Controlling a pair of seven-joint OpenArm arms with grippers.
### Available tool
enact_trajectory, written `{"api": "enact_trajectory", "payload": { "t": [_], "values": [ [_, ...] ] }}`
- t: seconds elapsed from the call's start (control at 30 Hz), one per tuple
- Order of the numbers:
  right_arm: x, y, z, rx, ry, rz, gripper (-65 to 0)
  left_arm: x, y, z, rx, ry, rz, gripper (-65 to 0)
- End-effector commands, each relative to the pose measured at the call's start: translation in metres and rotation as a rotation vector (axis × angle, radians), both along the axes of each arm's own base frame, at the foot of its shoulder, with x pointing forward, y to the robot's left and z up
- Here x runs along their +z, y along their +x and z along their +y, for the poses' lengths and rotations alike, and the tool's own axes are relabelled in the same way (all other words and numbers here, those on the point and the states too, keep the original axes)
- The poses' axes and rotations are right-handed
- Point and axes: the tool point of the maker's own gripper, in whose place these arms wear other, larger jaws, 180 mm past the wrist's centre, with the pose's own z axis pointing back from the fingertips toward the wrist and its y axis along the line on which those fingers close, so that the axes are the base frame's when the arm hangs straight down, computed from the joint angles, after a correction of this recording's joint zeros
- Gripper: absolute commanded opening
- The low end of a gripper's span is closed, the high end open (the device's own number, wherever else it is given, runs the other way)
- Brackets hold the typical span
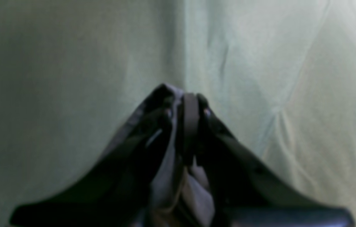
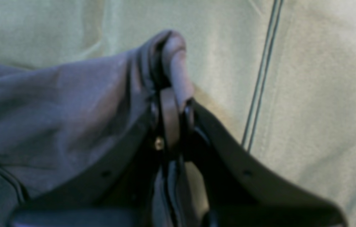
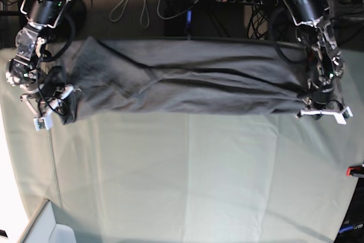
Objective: Layout the t-shirt on the table in an organized manner, then fold the t-shirt properly
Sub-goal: 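Hold both strip ends and tug them apart to smooth the strip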
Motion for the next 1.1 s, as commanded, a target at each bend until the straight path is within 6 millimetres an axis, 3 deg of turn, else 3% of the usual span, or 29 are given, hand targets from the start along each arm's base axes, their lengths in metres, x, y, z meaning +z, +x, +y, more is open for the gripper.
{"api": "enact_trajectory", "payload": {
  "t": [0.0, 0.2, 0.47, 0.63, 0.73, 1.07],
  "values": [
    [0.017, 0.015, -0.005, 0.004, -0.005, -0.065, -65.0, 0.022, 0.013, 0.013, 0.008, 0.041, -0.06, -65.0],
    [0.017, 0.015, -0.005, 0.004, -0.005, -0.065, -65.0, 0.025, 0.016, 0.016, 0.007, 0.045, -0.062, -62.4],
    [0.017, 0.015, -0.005, 0.004, -0.005, -0.065, -65.0, 0.022, 0.013, 0.015, 0.009, 0.039, -0.056, -34.4],
    [0.017, 0.015, -0.005, 0.004, -0.005, -0.063, -65.0, 0.022, 0.003, 0.016, 0.007, 0.052, -0.05, -20.9],
    [0.017, 0.015, -0.005, 0.004, -0.005, -0.063, -65.0, 0.018, -0.008, 0.017, 0.007, 0.063, -0.033, -18.2],
    [0.017, 0.015, -0.004, 0.004, -0.003, -0.063, -65.0, -0.009, -0.044, 0.02, 0.01, 0.062, 0.049, -17.8]
  ]
}}
